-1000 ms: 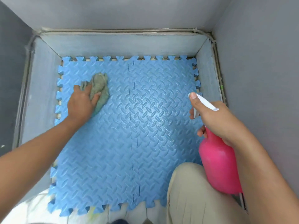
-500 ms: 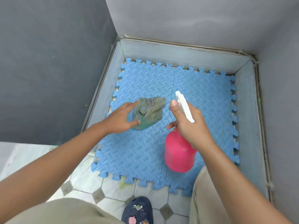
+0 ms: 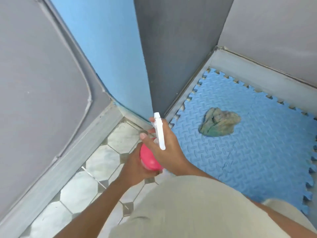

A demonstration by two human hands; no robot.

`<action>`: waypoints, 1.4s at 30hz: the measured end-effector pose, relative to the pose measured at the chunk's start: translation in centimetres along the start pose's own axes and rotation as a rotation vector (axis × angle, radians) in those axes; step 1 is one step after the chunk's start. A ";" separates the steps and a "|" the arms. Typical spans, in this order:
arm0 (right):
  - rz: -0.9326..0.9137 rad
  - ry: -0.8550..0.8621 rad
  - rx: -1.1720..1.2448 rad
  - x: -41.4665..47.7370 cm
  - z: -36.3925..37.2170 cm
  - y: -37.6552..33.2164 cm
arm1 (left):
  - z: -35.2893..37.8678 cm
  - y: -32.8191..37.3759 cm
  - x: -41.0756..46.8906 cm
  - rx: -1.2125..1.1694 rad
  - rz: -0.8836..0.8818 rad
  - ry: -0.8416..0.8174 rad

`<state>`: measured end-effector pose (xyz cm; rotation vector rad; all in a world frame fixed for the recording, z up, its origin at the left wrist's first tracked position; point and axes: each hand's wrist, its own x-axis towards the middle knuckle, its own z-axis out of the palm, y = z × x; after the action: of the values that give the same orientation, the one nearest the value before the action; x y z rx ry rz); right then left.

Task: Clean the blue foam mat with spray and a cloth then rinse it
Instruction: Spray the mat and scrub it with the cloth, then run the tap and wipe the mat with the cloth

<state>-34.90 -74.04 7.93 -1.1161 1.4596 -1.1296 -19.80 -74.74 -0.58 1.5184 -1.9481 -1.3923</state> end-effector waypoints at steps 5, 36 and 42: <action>-0.044 -0.349 -0.198 0.8 4.8 0.1 | -3.9 -6.1 -3.2 0.010 -0.018 0.294; 0.229 0.048 -0.743 3.6 -17.6 11.7 | -4.3 25.6 8.1 0.240 0.508 -0.074; 0.341 0.042 -0.941 6.1 -21.4 12.1 | -4.6 42.4 11.2 0.248 1.227 0.417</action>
<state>-58.12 -75.59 -2.14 -1.3634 2.1943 -0.1826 -45.13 -88.03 33.02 0.3504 -2.1211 -0.2844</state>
